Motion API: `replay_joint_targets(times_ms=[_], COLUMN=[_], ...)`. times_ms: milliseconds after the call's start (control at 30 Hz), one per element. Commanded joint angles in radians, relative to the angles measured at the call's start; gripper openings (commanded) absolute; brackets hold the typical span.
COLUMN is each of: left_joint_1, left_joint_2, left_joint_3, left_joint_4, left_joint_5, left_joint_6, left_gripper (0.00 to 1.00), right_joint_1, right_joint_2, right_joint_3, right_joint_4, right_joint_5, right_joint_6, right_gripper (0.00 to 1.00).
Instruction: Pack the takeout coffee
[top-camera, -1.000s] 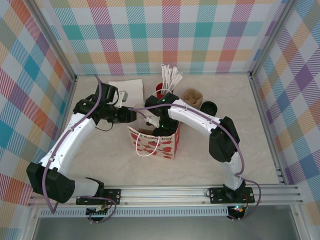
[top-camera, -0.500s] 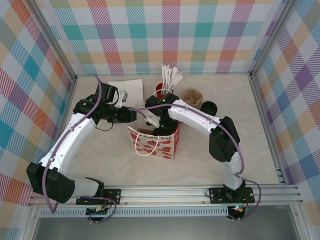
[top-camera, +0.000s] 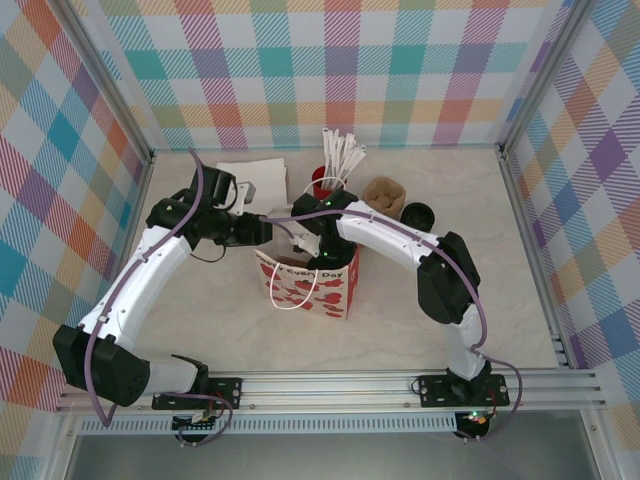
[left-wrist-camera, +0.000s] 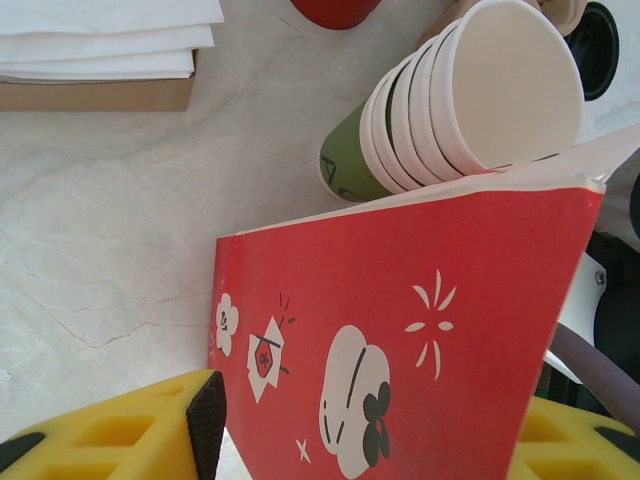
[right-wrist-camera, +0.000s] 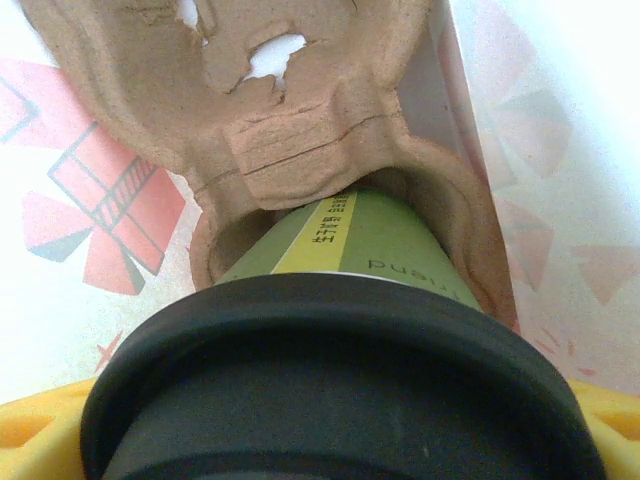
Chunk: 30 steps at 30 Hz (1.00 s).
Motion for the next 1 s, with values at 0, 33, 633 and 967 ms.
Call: replay_joint_targets(times_ms=[0,33,633,967], left_joint_1=[-0.004,-0.004,-0.003,-0.002], left_joint_2=[-0.006,-0.007,-0.081,-0.192], left_joint_3=[0.023,0.023,0.091,0.050], left_joint_4=[-0.016,-0.013,0.005,-0.004], left_joint_5=[0.017,0.018,-0.065,-0.187], left_joint_6=[-0.007,-0.008,-0.082,-0.077], left_gripper=[0.53,0.53,0.79,0.87], right_joint_1=[-0.007,-0.008,-0.008,-0.010], right_joint_2=[0.019,0.019,0.016,-0.012], right_joint_3=[-0.020,-0.018,-0.019,0.018], right_joint_4=[0.012,0.011,0.018,0.009], right_joint_5=[-0.033,-0.036,-0.052,-0.041], right_joint_6=[-0.007,-0.005,0.004,0.027], right_gripper=[0.87,0.87,0.88,0.93])
